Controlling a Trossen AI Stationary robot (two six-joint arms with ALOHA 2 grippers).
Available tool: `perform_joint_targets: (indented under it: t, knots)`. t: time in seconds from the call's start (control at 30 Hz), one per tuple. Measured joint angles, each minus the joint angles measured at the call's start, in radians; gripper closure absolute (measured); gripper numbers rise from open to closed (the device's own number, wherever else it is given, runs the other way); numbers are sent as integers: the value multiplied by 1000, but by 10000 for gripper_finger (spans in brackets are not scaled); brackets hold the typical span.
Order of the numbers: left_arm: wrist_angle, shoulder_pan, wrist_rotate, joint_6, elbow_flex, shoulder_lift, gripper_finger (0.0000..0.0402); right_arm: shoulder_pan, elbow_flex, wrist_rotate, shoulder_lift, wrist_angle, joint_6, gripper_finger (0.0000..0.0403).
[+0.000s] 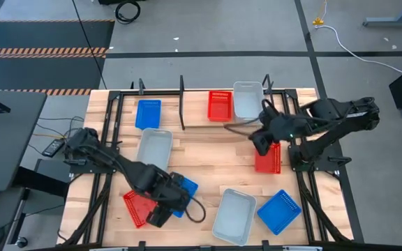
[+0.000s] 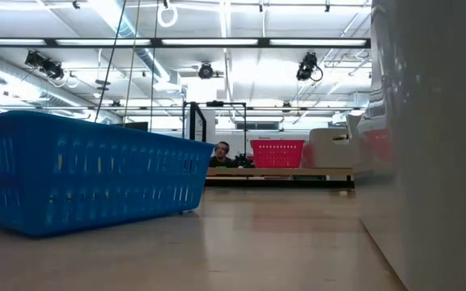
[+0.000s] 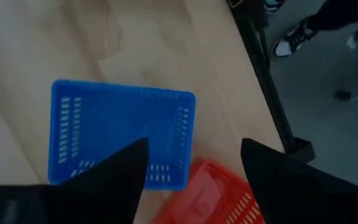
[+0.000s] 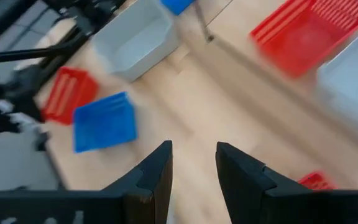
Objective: Stack baskets on shelf by color
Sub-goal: Put the bottom left blue bin on the shelf
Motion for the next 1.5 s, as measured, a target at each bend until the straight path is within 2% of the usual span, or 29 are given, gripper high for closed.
perform_joint_targets:
  t: [0.17, 0.5, 0.7, 0.83, 1.0, 1.2, 1.43, 1.5]
  knots:
    - [75, -23, -19, 66, -32, 25, 135, 110, -22, 8, 1, -16, 221, 274]
    - [326, -95, 46, 63, -351, 18, 160, 286, -79, 11, 58, -7, 511, 274]
    - [435, -111, -70, 25, -478, 18, 158, 349, -90, 7, 130, -4, 626, 274]
    - [437, -97, -98, -10, -496, 18, 160, 373, -90, -28, 177, 24, 646, 274]
    - [398, -94, -101, -16, -458, -22, 166, 391, -90, -49, 208, 64, 638, 274]
    - [397, -84, -183, -3, -450, -92, 168, 383, -90, -31, 210, 58, 596, 274]
    - [471, -36, -157, 49, -575, -73, 169, 359, -90, -30, 195, 54, 554, 274]
    - [552, -15, -153, 43, -616, -74, 172, 357, -90, -32, 194, 44, 546, 274]
